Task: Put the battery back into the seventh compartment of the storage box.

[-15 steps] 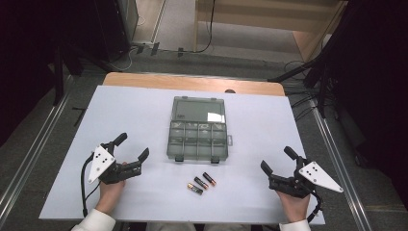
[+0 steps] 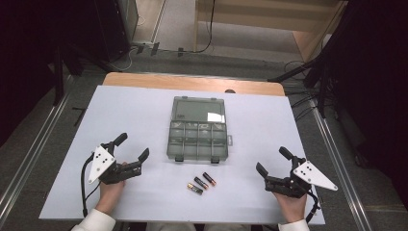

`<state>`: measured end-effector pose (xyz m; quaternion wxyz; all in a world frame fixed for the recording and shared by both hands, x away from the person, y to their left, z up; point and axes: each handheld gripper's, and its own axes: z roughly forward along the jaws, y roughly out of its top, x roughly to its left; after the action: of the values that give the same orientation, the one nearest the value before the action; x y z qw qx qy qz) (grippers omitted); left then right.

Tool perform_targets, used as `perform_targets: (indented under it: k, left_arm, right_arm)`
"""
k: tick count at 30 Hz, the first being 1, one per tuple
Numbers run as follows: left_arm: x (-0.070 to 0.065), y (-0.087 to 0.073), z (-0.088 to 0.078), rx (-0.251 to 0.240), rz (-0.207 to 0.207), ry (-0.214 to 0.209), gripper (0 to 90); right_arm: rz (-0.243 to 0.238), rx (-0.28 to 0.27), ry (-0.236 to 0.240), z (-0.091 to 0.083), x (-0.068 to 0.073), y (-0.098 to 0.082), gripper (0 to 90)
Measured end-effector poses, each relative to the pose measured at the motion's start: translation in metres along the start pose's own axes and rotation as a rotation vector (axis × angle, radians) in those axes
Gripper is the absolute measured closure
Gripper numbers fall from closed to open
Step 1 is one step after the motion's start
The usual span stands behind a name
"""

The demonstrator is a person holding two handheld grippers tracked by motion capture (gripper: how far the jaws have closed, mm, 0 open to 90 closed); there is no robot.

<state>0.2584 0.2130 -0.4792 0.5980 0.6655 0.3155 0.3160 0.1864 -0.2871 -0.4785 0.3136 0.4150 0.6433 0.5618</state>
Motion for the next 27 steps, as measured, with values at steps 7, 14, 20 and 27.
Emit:
perform_targets:
  k: [7,14,20,27]
  left_arm:
    - [0.000,0.000,0.000,0.001,0.002,0.002,12.0]
    - [0.000,0.000,0.000,0.002,0.006,0.001,12.1]
    - [0.000,0.000,0.000,0.000,0.009,0.004,12.1]
    - [-0.001,0.000,0.000,0.004,0.015,0.006,12.1]
  right_arm:
    - [-0.029,0.048,0.039,0.007,0.009,0.005,4.4]
    - [-0.030,0.098,0.089,0.018,0.022,0.007,6.1]
    - [-0.024,0.133,0.128,0.028,0.031,0.009,5.7]
    - [-0.057,0.223,0.166,0.043,0.044,0.011,6.5]
